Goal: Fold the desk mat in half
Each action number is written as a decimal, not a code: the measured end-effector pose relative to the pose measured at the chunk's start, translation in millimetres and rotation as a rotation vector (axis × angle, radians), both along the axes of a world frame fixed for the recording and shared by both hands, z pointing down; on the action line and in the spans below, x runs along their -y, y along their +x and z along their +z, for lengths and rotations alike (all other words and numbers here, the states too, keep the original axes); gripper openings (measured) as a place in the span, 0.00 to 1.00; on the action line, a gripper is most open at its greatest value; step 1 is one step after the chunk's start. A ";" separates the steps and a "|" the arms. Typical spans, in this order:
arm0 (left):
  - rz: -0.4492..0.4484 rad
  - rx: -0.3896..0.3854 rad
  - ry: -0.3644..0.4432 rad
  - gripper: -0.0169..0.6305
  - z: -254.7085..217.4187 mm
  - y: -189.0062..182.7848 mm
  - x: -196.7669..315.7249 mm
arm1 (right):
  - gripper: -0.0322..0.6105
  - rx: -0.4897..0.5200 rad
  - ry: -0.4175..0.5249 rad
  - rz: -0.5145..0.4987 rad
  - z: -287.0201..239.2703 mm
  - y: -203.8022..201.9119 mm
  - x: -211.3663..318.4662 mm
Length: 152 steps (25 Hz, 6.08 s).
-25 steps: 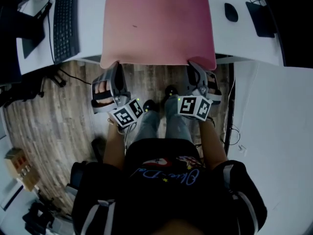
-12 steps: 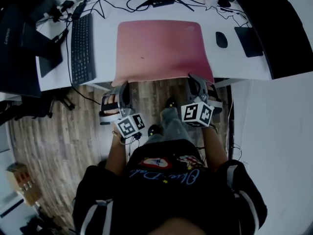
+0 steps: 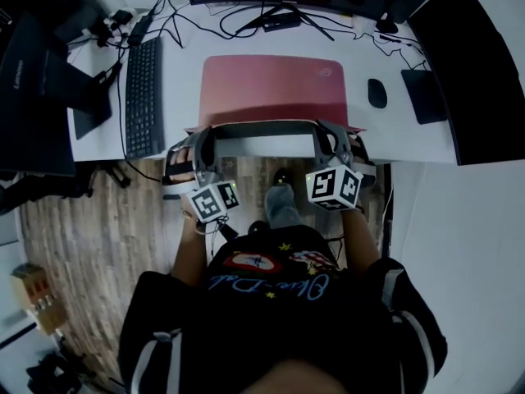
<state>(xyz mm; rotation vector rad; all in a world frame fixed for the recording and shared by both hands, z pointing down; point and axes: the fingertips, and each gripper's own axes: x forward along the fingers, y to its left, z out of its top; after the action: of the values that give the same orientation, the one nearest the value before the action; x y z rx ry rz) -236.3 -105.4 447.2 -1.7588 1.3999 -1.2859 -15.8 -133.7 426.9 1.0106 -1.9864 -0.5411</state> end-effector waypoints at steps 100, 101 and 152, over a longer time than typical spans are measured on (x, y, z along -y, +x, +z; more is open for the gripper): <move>-0.839 -1.974 -0.089 0.34 88.0 -66.6 73.3 | 0.10 0.293 -0.381 -0.375 74.1 -107.1 110.1; -0.848 -1.994 -0.091 0.35 91.0 -65.2 75.1 | 0.10 0.279 -0.386 -0.382 77.8 -107.9 108.0; 0.039 -1.388 -0.300 0.08 -66.1 139.1 160.7 | 0.05 0.608 -0.461 0.015 47.9 22.8 126.4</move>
<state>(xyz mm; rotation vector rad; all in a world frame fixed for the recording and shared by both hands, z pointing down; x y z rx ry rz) -97.3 -266.1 381.1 -3.0774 1.7833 -0.0466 7.0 -260.1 474.8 0.9570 -2.4637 0.2740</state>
